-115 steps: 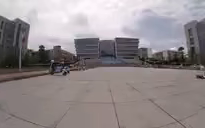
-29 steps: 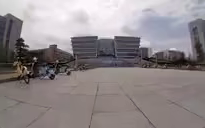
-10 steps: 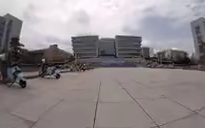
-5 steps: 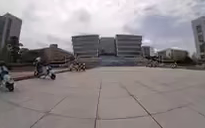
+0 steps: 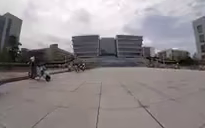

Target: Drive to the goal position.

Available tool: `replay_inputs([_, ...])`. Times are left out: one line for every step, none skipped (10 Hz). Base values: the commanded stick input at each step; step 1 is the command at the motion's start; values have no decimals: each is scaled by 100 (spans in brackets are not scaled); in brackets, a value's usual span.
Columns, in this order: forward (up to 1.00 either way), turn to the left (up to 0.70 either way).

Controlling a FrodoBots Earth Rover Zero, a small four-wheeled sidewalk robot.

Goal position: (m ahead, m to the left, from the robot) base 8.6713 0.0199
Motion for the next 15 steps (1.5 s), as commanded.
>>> replay_inputs([100, 0])
replay_inputs([100, -38])
replay_inputs([100, -27])
replay_inputs([100, -15])
replay_inputs([100, -4])
replay_inputs([100, 0])
replay_inputs([100, 0])
replay_inputs([100, 0])
replay_inputs([100, 0])
replay_inputs([100, 0])
replay_inputs([100, 0])
replay_inputs([100, 0])
replay_inputs([100, 0])
replay_inputs([100, 0])
replay_inputs([100, 0])
